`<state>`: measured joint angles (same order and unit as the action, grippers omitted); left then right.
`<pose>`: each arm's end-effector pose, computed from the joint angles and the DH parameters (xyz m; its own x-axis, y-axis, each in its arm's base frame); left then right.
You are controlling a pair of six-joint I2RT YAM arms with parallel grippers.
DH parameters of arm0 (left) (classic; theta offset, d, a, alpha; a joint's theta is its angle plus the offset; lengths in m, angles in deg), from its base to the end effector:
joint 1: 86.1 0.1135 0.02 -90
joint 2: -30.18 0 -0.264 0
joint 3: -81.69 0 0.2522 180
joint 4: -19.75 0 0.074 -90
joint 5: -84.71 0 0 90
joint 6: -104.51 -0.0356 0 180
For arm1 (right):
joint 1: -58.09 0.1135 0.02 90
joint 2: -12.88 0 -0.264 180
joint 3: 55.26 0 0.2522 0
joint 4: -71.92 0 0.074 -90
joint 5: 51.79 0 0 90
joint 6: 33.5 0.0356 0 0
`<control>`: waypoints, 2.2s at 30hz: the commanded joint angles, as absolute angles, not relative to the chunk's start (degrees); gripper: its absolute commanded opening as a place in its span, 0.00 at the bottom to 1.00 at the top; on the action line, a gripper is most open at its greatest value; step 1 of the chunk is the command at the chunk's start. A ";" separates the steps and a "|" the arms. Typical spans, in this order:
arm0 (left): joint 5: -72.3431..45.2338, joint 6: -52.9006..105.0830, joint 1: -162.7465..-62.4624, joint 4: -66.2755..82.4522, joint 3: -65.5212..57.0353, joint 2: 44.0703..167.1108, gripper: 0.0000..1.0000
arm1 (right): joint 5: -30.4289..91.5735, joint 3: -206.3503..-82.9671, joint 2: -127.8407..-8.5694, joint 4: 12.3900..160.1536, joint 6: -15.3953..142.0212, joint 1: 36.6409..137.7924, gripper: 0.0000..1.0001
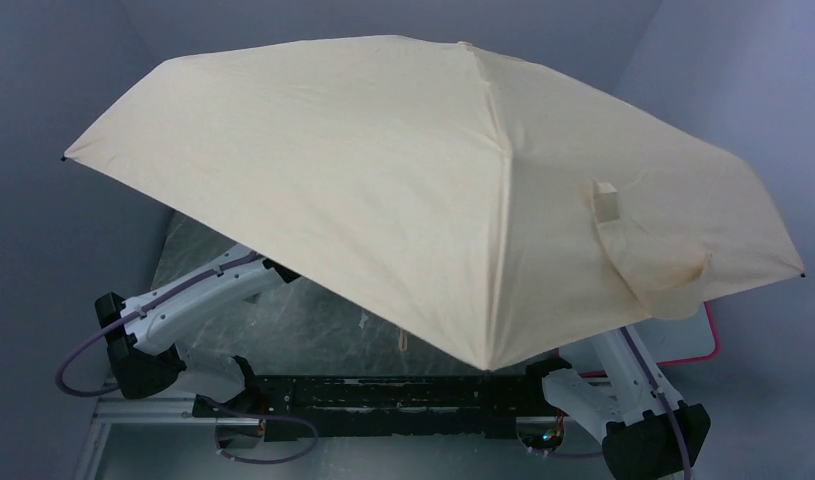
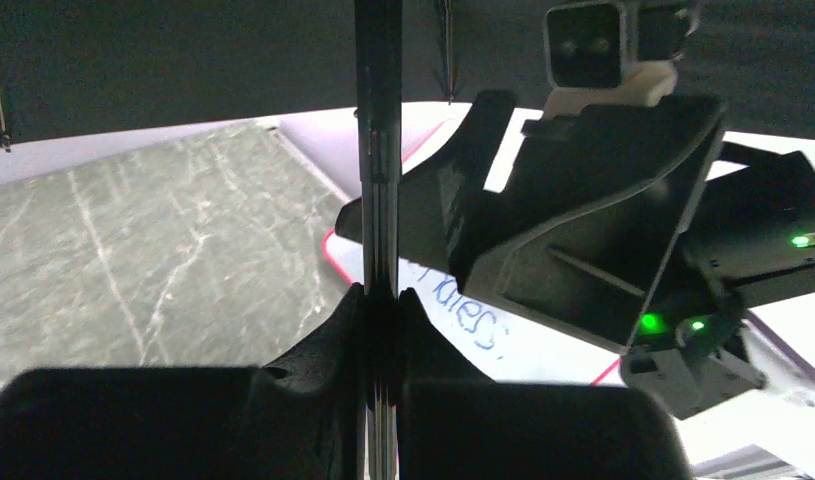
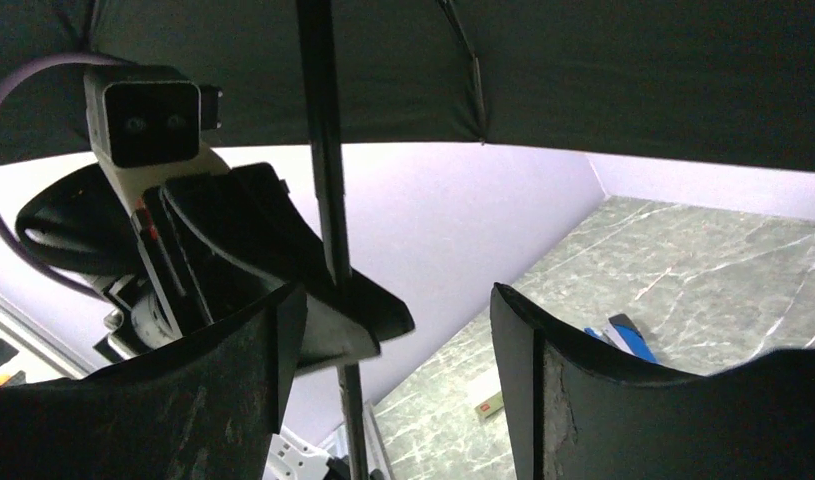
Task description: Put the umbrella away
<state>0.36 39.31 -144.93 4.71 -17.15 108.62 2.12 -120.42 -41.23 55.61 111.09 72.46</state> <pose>0.1647 -0.2655 0.4703 -0.2920 -0.3238 -0.9000 0.7472 0.5102 -0.4260 0.1924 0.0710 0.4229 -0.3185 0.5983 -0.7352 -0.7727 0.2854 0.5670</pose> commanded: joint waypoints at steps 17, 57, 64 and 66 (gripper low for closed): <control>14.40 34.47 -151.61 -6.19 -24.01 115.15 0.05 | 11.65 -120.95 -43.40 57.79 113.09 73.26 0.70; 17.58 36.73 -151.72 -6.48 -20.90 115.31 0.05 | 26.95 -122.76 -49.37 59.99 103.48 85.02 0.25; 15.13 36.86 -151.28 -0.97 -13.17 109.11 0.48 | 24.88 -122.90 -48.75 59.31 105.62 84.60 0.03; 11.71 36.84 -150.42 2.19 -10.14 106.60 0.56 | 23.53 -123.03 -48.61 58.50 106.57 84.24 0.00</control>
